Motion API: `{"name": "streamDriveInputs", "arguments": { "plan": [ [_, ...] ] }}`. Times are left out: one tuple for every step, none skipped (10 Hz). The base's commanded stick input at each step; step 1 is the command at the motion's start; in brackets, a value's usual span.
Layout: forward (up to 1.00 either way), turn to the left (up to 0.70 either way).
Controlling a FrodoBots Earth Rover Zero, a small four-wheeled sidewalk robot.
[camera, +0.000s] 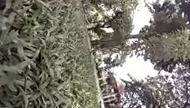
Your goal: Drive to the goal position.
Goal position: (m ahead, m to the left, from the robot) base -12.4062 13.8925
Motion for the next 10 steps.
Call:
{"name": "streamDriveInputs", "arguments": {
  "plan": [
    [0.3,0.27],
    [0.3,0.27],
    [0.1,0.39],
    [0.0,0.45],
    [0.0,0.45],
    [-0.14,0.37],
    [-0.3,0.27],
    [-0.3,0.27],
    [-0.3,0.27],
    [-0.3,0.27]
  ]
}}
